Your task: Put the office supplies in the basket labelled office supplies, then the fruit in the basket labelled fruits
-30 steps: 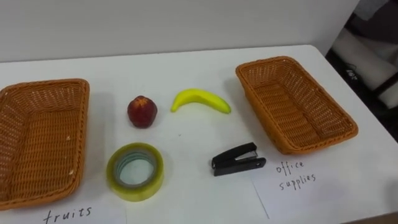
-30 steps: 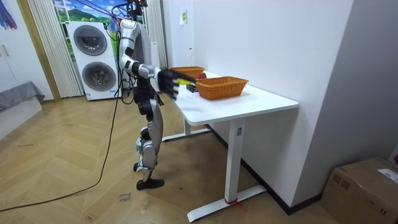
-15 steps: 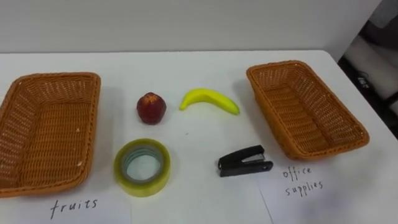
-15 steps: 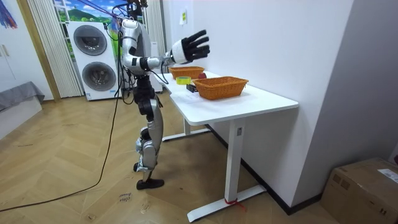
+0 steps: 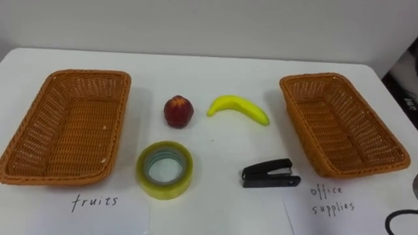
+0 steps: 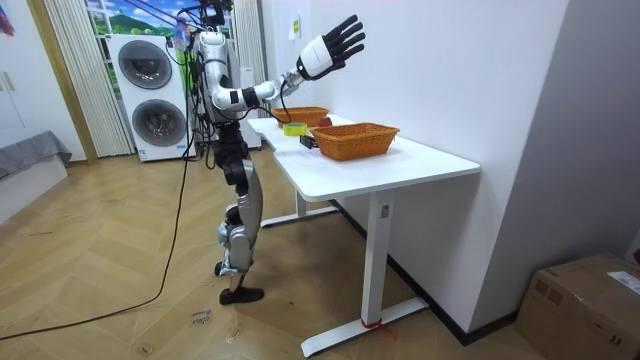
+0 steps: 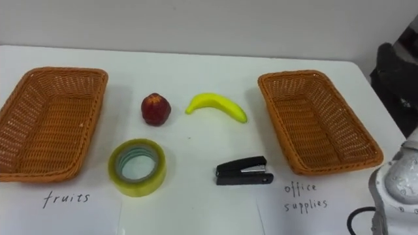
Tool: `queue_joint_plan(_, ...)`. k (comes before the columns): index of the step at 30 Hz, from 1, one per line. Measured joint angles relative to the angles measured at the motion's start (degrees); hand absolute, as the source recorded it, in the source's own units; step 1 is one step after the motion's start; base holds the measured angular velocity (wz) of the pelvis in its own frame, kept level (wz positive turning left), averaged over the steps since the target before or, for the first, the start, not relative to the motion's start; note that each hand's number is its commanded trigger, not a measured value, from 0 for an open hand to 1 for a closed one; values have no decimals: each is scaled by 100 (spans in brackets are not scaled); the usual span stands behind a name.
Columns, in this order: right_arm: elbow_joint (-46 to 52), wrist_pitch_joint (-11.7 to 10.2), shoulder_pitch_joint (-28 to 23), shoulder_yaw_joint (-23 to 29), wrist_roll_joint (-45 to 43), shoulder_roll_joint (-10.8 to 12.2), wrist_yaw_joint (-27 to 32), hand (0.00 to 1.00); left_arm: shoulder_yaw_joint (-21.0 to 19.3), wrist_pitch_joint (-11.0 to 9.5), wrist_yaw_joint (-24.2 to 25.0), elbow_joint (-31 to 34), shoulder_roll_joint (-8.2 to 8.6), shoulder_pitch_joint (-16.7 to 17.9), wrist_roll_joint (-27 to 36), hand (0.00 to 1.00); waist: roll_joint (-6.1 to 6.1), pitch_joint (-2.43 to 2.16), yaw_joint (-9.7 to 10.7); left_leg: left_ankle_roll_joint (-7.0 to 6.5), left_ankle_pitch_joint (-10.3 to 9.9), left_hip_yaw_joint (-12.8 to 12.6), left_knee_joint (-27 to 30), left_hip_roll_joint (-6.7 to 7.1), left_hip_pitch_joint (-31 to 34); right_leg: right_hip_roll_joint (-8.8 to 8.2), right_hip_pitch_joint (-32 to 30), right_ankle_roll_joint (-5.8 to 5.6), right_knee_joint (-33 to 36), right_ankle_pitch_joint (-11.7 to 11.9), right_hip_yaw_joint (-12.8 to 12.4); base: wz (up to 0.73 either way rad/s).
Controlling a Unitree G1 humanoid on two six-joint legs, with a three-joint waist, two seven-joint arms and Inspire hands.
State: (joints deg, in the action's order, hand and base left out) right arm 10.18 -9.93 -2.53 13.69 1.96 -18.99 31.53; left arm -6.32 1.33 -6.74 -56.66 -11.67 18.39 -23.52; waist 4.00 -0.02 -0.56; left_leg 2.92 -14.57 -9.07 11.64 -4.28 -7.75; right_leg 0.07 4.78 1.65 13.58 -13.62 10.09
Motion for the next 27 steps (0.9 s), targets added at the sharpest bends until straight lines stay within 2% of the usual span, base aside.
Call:
queue_joint_plan(5,35,5,67,-302,-488,-54,-424,0,35,-3,125,91,0,-3,-190,0,9,0,-1,0,0,1,-4,-2,-3,-2,10,0,7,0,11,0)
queue_joint_plan(11,228,8,69,-431,-697,-121,-897,0,96,-4,209,102,-5,16,-235,0,115,47,-67,0,0,13,-1,-1,4,-4,8,0,3,0,15,0)
queue_joint_plan(16,251,0,70,-679,-1212,-126,-1371,0,94,-52,247,103,-10,-43,-245,0,187,13,-154,0,0,46,7,2,11,-13,17,1,6,1,45,3)
queue_joint_plan(22,314,0,70,-918,-1607,-192,-1781,0,110,-56,249,103,-41,-57,-245,0,186,13,-143,0,0,137,9,1,25,-15,42,3,3,2,128,7)
queue_joint_plan(27,308,6,67,-1191,-1661,-206,-2122,0,309,-48,276,107,-80,-105,-247,0,173,21,-134,1,1,147,18,2,35,-19,79,7,-2,5,148,1)
